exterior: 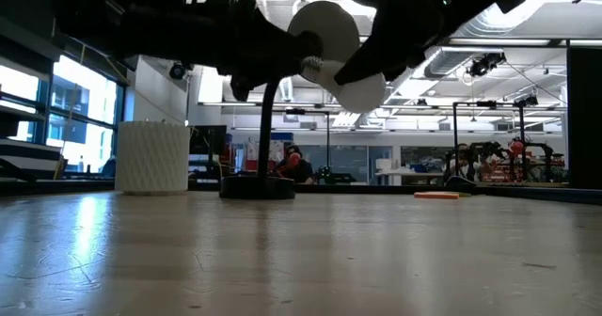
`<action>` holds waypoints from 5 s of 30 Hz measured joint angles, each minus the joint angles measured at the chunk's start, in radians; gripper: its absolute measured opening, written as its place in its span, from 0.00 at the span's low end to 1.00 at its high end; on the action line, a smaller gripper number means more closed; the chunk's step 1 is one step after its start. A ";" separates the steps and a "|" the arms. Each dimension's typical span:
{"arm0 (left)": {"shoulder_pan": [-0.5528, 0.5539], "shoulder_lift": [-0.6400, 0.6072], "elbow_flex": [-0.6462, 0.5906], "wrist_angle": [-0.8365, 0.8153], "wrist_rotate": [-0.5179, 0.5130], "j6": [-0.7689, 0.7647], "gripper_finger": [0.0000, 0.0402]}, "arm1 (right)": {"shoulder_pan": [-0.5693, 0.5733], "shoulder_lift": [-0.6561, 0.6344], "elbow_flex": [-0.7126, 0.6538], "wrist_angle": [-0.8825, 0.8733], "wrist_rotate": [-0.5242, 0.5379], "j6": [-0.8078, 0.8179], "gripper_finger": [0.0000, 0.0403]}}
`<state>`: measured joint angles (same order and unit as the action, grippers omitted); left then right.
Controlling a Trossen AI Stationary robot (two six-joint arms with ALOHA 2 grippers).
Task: Screw lightbulb
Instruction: Prepare the light bulb, then prepare the desk lamp
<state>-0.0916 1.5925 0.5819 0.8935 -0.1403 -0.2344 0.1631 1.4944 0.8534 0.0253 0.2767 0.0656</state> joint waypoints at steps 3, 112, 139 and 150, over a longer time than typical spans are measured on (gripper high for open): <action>0.005 0.000 0.000 -0.039 0.001 0.000 0.39 | 0.000 0.000 -0.035 0.004 0.000 0.030 0.63; 0.562 -0.123 0.000 -0.221 0.096 0.384 0.15 | -0.287 -0.137 0.070 0.181 0.321 -0.266 0.01; 0.559 -0.407 0.000 -0.467 0.283 0.402 0.44 | -0.284 -0.134 0.060 0.157 0.266 -0.243 0.01; 0.536 -0.185 0.000 -0.253 0.206 0.384 0.39 | -0.285 -0.134 0.059 0.166 0.272 -0.254 0.01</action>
<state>0.4444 1.4075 0.5819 0.6409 0.0653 0.1501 -0.1215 1.3605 0.9123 0.1916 0.5488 -0.1883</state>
